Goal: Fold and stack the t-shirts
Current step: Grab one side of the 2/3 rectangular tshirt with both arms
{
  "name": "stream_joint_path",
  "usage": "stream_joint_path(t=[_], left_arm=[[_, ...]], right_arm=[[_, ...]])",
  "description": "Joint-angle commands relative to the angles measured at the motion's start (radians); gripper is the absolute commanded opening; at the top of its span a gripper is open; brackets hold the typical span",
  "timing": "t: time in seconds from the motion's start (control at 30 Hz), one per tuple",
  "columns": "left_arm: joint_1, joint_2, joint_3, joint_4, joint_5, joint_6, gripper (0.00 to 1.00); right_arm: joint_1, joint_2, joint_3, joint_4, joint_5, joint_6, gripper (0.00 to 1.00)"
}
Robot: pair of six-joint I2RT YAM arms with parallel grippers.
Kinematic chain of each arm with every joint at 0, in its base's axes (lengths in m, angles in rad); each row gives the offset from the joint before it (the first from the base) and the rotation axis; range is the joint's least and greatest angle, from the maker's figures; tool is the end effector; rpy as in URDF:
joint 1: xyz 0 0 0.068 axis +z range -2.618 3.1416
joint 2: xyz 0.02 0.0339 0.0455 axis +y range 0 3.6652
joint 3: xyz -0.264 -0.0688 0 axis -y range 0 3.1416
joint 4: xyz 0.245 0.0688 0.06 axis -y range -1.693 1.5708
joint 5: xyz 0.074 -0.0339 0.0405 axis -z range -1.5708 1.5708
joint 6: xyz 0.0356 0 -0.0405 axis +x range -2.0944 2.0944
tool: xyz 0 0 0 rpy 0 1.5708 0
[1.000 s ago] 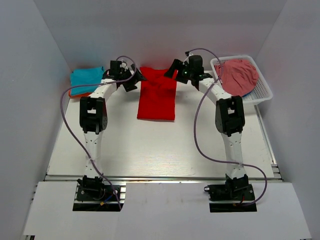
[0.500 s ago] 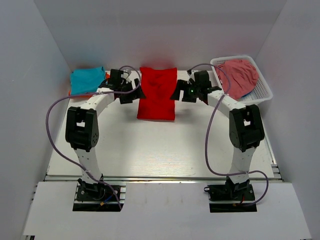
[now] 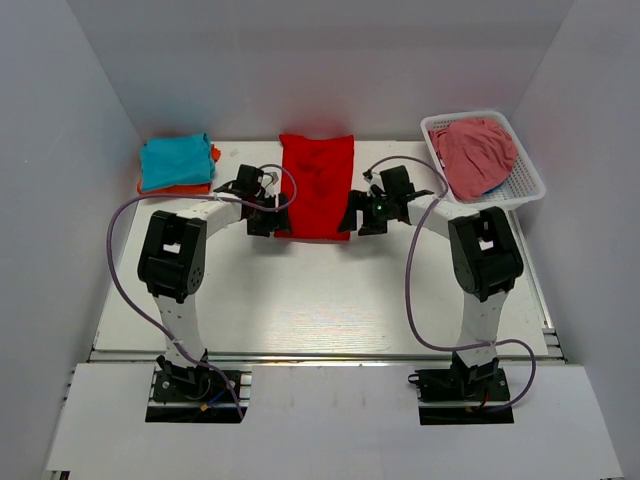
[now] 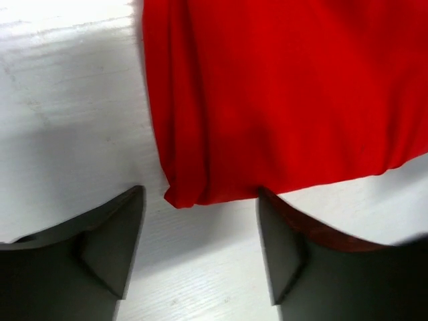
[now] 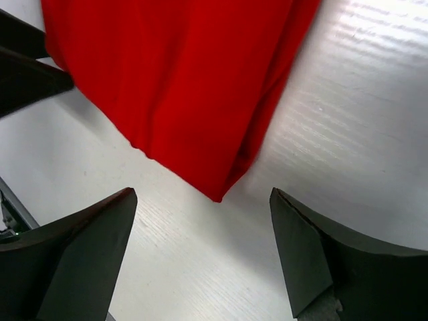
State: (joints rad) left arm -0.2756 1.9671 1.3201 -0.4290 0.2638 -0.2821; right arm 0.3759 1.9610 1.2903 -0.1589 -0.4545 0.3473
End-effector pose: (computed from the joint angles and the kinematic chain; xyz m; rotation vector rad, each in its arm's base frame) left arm 0.3872 -0.1191 0.1619 0.0814 2.6895 -0.5299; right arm 0.3861 0.1692 0.1742 -0.2567 2.4619 0.8721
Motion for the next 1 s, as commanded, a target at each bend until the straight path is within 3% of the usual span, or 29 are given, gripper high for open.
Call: stream_joint_path(t=[0.0, 0.13, 0.23, 0.27, 0.3, 0.43, 0.53, 0.57, 0.63, 0.77, 0.97], left_arm=[[-0.004, 0.007, -0.021, 0.001, -0.032, 0.026, 0.75], [-0.004, 0.026, -0.044, 0.001, -0.014, 0.026, 0.52], [-0.004, 0.026, -0.071, 0.036, -0.014, 0.026, 0.49], [-0.004, 0.026, -0.071, 0.036, -0.014, 0.026, 0.43], [-0.004, 0.038, -0.071, 0.048, -0.002, 0.026, 0.40], [-0.004, 0.058, -0.071, 0.074, 0.041, 0.026, 0.31], [-0.013, 0.058, -0.062, 0.085, 0.051, 0.026, 0.04], [-0.013, 0.058, -0.062, 0.085, 0.051, 0.017, 0.00], [-0.013, 0.041, -0.075, 0.108, 0.051, 0.017, 0.00], [-0.013, -0.036, -0.139, 0.108, 0.051, 0.008, 0.00], [-0.034, -0.275, -0.355, 0.122, 0.097, -0.080, 0.00]], right_arm=[[0.006, 0.059, 0.009, 0.010, -0.055, -0.010, 0.85], [0.004, 0.085, 0.010, 0.022, -0.065, 0.001, 0.82], [0.006, 0.093, -0.003, 0.032, -0.076, 0.007, 0.71], [0.006, 0.104, -0.002, 0.036, -0.084, 0.009, 0.64], [0.006, 0.108, 0.001, 0.036, -0.084, 0.013, 0.50], [0.008, 0.128, 0.003, 0.058, -0.090, 0.021, 0.37], [0.006, 0.142, 0.006, 0.070, -0.090, 0.030, 0.14], [0.004, 0.145, 0.010, 0.076, -0.095, 0.029, 0.08], [0.003, 0.142, 0.011, 0.088, -0.089, 0.018, 0.00], [0.003, 0.087, -0.034, 0.107, -0.091, -0.005, 0.00], [0.012, -0.167, -0.311, 0.117, -0.067, -0.008, 0.00]])
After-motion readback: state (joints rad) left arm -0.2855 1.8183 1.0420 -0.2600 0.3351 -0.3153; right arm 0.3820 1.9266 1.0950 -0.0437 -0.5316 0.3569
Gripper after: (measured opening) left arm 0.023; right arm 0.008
